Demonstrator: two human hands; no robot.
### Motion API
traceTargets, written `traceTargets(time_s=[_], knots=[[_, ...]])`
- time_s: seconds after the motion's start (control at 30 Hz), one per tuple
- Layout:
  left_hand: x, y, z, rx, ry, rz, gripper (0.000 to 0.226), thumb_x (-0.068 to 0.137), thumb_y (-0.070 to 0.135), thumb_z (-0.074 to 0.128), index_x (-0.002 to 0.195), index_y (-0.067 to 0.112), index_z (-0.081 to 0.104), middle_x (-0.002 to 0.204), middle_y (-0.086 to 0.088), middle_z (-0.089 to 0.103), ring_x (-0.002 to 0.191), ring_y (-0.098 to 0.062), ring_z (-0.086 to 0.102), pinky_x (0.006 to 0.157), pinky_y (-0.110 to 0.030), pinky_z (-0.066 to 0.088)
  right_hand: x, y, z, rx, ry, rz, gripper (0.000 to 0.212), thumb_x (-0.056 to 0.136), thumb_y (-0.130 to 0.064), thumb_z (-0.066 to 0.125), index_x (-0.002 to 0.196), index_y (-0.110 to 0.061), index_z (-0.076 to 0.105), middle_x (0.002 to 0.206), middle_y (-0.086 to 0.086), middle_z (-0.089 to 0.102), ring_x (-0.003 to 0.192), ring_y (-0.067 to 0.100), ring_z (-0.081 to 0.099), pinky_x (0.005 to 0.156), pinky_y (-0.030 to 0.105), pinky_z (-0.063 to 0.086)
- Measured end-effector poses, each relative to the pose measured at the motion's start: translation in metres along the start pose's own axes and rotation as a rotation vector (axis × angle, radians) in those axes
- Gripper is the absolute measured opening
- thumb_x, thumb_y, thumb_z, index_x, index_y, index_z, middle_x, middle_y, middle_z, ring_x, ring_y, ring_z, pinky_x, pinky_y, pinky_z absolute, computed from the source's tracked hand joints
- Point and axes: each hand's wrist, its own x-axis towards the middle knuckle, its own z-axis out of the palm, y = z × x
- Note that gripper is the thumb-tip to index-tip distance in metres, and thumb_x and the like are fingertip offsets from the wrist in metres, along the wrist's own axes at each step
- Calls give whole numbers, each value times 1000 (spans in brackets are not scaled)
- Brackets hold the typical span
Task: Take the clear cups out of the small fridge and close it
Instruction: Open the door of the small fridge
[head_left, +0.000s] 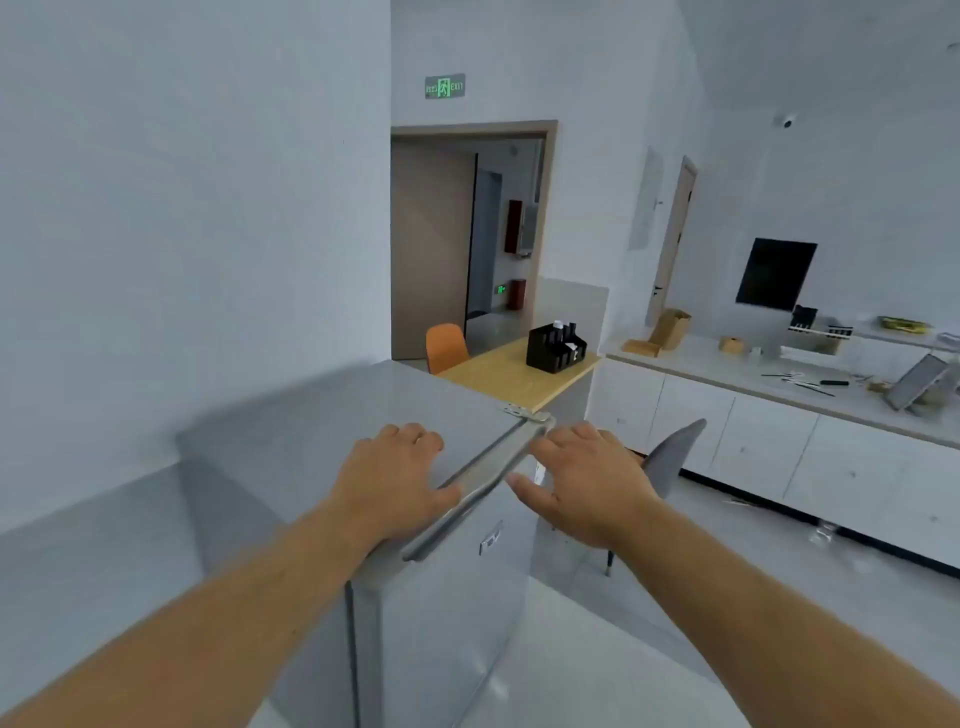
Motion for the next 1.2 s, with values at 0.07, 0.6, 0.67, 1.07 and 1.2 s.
traceTargets(time_s=[0.07, 0.6, 0.67, 1.07, 1.2], knots=[[-5, -6, 9, -16, -51, -17, 81, 79, 81, 33, 136, 27, 53, 136, 4, 57, 119, -22, 52, 94, -43, 48, 5, -12, 9, 15, -47, -32, 78, 93, -79, 13, 130, -27, 59, 124, -2, 64, 116, 20, 50, 98, 44, 43], [-4, -27, 48, -229, -39, -107, 48, 91, 59, 47, 127, 30, 59, 131, 3, 62, 118, -21, 52, 96, -41, 46, 7, -85, 77, 149, -69, -233, 44, 102, -61, 35, 99, -24, 59, 90, -4, 50, 84, 17, 45, 81, 35, 42], [-3, -28, 49, -236, -44, -106, 45, 93, 55, 48, 129, 30, 58, 134, 3, 62, 120, -21, 52, 97, -40, 45, 7, -87, 78, 164, -61, -213, 42, 102, -59, 36, 98, -24, 59, 89, -4, 50, 83, 17, 44, 81, 36, 43], [-4, -28, 50, -252, -69, -124, 42, 93, 55, 46, 129, 34, 57, 136, 5, 60, 122, -20, 50, 96, -42, 45, 3, -86, 77, 225, -65, -206, 38, 103, -56, 39, 103, -25, 60, 94, -4, 50, 89, 16, 45, 72, 30, 34], [-5, -28, 50, -253, -65, -126, 41, 93, 55, 46, 127, 35, 57, 135, 6, 61, 120, -19, 51, 93, -41, 46, 3, -83, 78, 230, -54, -211, 38, 103, -57, 37, 105, -26, 59, 93, -5, 50, 88, 15, 44, 72, 29, 32]])
